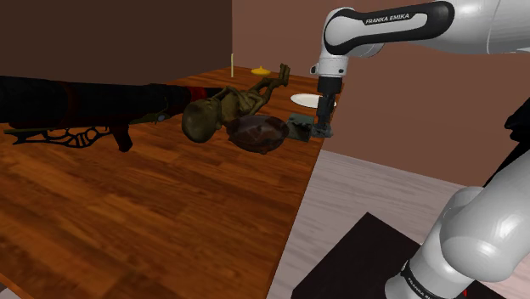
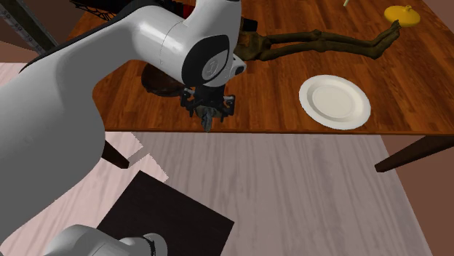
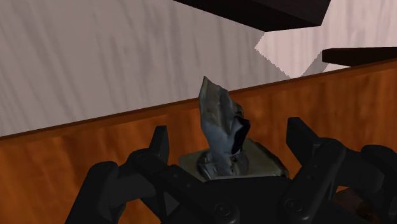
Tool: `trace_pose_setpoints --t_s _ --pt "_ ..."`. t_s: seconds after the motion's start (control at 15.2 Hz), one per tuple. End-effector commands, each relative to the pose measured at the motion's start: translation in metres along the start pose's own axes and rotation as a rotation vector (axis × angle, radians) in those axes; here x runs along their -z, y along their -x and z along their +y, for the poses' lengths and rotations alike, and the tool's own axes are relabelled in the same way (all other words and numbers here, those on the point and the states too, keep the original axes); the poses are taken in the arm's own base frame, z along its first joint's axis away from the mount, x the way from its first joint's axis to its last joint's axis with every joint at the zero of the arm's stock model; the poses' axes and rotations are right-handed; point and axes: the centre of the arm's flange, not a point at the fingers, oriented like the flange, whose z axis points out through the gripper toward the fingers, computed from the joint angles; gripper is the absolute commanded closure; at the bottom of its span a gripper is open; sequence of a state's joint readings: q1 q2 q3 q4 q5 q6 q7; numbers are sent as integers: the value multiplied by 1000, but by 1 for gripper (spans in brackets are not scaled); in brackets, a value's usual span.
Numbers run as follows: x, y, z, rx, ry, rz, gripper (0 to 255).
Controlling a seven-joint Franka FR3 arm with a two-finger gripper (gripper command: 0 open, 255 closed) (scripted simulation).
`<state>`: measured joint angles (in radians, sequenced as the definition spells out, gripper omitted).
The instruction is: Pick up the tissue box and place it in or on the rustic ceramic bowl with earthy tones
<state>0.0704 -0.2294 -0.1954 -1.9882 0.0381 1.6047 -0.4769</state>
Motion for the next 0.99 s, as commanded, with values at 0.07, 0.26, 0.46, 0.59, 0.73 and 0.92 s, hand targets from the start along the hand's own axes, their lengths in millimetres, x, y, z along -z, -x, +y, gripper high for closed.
trace_pose_setpoints --t_s 0.07,0.26,0.46,0.59,0.73,0.92 --pt "-1 0 0 0 0 0 0" --pt "-1 0 0 0 0 0 0" --pt "-1 0 0 0 0 0 255" --pt "-1 0 0 0 0 0 255" --pt "-1 0 0 0 0 0 255" --pt "-1 0 0 0 0 0 255"
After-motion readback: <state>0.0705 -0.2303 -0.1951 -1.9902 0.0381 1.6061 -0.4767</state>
